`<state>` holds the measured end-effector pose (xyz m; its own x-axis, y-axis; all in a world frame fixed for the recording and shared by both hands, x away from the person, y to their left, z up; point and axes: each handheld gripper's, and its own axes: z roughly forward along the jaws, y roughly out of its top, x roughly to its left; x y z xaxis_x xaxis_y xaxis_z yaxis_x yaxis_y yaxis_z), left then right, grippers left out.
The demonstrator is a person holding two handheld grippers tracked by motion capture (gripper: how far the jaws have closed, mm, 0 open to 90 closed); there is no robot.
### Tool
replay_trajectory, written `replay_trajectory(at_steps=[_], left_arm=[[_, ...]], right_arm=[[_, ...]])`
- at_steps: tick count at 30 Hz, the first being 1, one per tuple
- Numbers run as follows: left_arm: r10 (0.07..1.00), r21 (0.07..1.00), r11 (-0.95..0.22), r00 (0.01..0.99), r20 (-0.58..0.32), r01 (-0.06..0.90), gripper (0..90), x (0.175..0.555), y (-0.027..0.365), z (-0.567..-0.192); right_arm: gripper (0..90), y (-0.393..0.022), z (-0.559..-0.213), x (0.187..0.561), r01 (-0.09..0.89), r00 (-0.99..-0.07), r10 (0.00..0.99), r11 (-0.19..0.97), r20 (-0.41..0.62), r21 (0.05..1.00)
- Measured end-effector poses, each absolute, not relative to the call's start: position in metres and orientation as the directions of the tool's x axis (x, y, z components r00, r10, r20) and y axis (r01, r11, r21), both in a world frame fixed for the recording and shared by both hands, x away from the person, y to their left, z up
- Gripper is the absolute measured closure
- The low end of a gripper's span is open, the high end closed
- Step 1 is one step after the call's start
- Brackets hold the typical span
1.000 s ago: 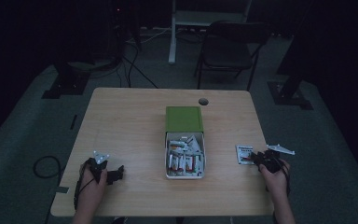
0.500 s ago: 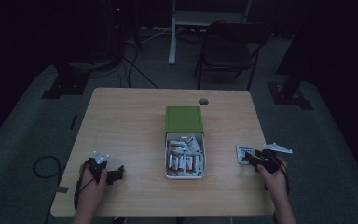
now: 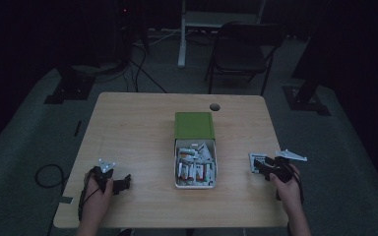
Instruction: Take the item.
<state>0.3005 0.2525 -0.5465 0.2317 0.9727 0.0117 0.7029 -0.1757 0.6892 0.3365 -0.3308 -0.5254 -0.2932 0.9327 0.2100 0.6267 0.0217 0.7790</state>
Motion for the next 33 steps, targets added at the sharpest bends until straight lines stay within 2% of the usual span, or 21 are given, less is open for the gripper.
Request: replay_trajectory(at_steps=[5,9,12,14,22,30,33], left_arm=[[0.973,0.689,-0.176,0.232,0.012,0.703,2.7,0.301,0.253,-0.547],[0.973,0.689,-0.176,0.232,0.012,0.703,2.7,0.301,0.253,-0.546],[0.973,0.689,-0.175,0.231,0.011,0.703,2.7,0.301,0.252,-0.547],[0.973,0.689,-0.176,0.232,0.012,0.703,2.7,0.301,0.253,-0.547],[0.973,0.689,-0.176,0.232,0.012,0.703,2.7,0.301,0.253,-0.547],[0.973,0.689,-0.176,0.232,0.012,0.703,2.7,0.301,0.253,-0.547],[0.973,0.689,-0.176,0.232,0.012,0.703,2.7,0.301,0.253,-0.547]], right_arm=[[30.6,-0.329,-0.523,0.336,0.607,-0.339,0.910,0.018,0.238,0.795],[29.3,-0.325,-0.523,0.336,0.599,-0.399,0.887,0.059,0.234,0.799],[25.7,-0.320,-0.526,0.335,0.585,-0.449,0.870,0.115,0.202,0.803],[22.0,-0.316,-0.527,0.333,0.580,-0.491,0.844,0.129,0.218,0.804],[21.8,-0.291,-0.530,0.328,0.532,-0.640,0.742,0.241,0.199,0.812],[21.3,-0.279,-0.538,0.323,0.494,-0.741,0.658,0.397,0.135,0.773],[21.2,-0.277,-0.542,0.321,0.474,-0.763,0.635,0.423,0.121,0.772]])
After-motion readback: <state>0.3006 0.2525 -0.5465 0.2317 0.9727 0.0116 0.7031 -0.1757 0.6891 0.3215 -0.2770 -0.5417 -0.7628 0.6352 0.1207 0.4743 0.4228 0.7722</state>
